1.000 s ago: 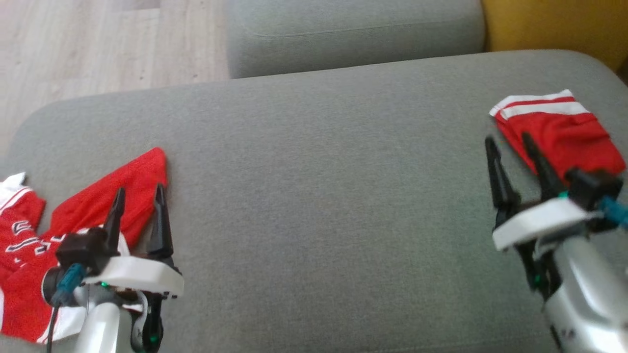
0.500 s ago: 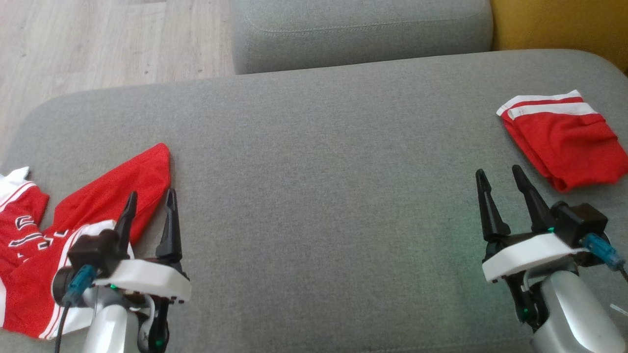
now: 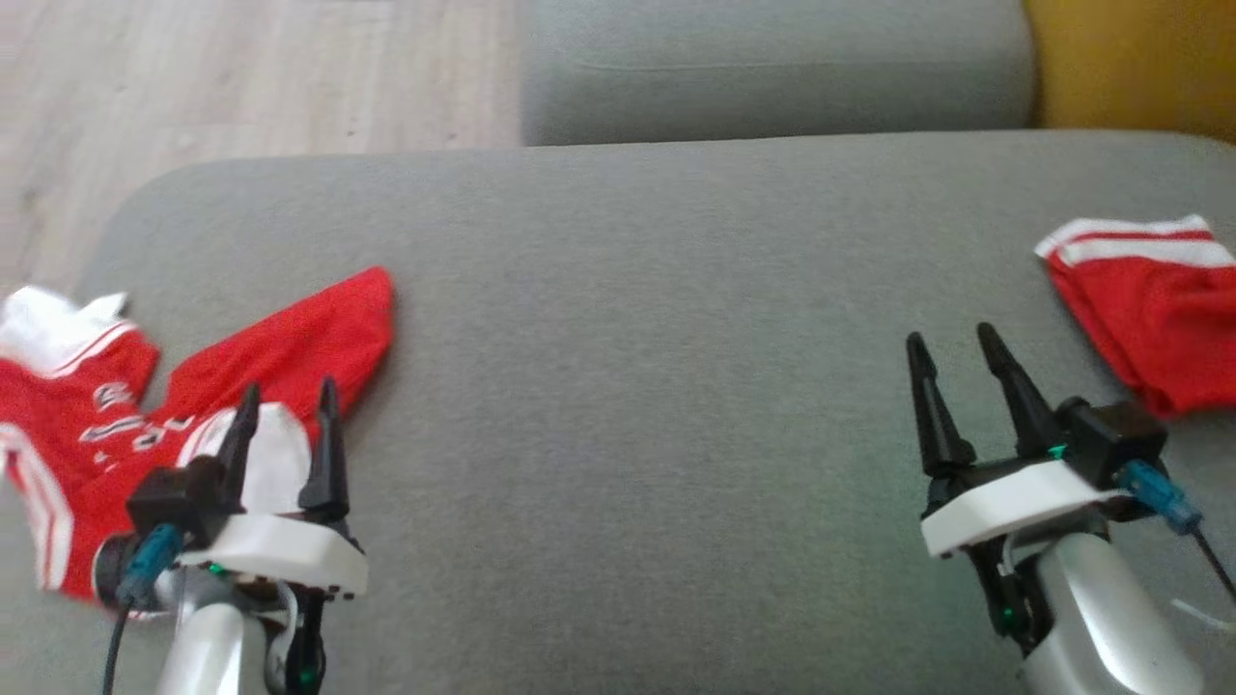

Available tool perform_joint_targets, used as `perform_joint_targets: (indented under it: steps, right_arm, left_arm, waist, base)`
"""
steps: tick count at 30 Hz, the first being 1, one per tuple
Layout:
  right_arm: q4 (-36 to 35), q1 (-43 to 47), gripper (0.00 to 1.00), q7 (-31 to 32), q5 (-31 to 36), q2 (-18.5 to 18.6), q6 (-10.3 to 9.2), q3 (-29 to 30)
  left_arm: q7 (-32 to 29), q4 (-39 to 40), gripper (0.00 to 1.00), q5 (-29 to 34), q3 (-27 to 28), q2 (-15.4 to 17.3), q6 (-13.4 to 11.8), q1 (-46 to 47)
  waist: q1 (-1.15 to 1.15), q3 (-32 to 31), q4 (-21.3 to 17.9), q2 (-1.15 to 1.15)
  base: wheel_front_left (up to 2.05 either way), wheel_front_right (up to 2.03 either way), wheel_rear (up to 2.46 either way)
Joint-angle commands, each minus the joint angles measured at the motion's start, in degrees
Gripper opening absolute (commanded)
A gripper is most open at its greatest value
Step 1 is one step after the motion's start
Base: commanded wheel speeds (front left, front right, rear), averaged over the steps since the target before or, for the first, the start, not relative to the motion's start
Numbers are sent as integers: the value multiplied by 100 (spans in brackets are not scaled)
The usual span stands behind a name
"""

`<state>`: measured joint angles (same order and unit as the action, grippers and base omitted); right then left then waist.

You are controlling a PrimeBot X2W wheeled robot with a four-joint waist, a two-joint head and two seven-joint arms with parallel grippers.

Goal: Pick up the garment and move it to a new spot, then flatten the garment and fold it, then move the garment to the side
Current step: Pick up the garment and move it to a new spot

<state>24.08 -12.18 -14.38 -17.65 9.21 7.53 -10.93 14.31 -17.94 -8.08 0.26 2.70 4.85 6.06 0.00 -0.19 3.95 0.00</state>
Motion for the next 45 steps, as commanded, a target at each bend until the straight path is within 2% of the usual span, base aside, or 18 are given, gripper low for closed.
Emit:
perform_joint_targets:
  steps: [1, 9, 14, 20, 24, 28, 31, 36, 42, 45]
  right_arm:
    - [-207, -110, 100, -62, -19, -36, -4, -131]
    - [-182, -37, 100, -62, -70, -122, -4, -216]
    - [-163, -68, 100, -62, -109, -128, -4, -305]
    - [-120, -88, 100, -62, -135, -129, -4, -388]
    - [-96, -103, 100, -62, -145, -138, -4, -414]
    - [-69, -125, 100, -62, -165, -171, -4, -350]
    - [-69, -182, 100, -62, -117, -184, -4, -255]
    - [-105, -320, 100, -62, -35, -181, -4, -204]
    - [-83, -541, 100, -62, -39, -209, -4, -312]
    - [-78, -644, 100, -62, -59, -203, -4, -291]
  left_arm:
    - [69, 154, 100, 46, 232, 52, -44, 238]
    - [69, 42, 100, 81, 353, 104, -128, 173]
    - [69, -10, 100, 39, 466, 171, -174, 157]
    - [69, -52, 100, 10, 481, 202, -173, 165]
    - [69, -20, 100, -24, 461, 185, -175, 168]
    - [-16, 95, 100, -244, 454, 164, -67, 305]
    - [-607, 115, 100, -305, 454, 346, -40, 699]
    - [-2268, -184, 100, -642, 505, 733, 52, 1725]
    - [-4366, -1458, 100, -1329, 815, 1099, 13, 2814]
    - [-4985, -2006, 100, -1467, 896, 1293, -55, 3128]
  waist:
    - [0, -46, 304, 0]
    - [0, -84, 1297, 0]
    - [0, -64, 1722, 0]
    - [0, -60, 1937, 0]
    - [0, -58, 1949, 0]
    - [0, -39, 1878, 0]
    - [0, 32, 1778, 0]
    - [0, 303, 1546, 0]
    - [0, 731, 1114, 0]
    - [0, 907, 914, 0]
  base:
    - [0, 0, 0]
    - [0, 0, 0]
    - [0, 0, 0]
    - [0, 0, 0]
    - [0, 0, 0]
    - [0, 0, 0]
    - [0, 0, 0]
    - [0, 0, 0]
    - [0, 0, 0]
    - [0, 0, 0]
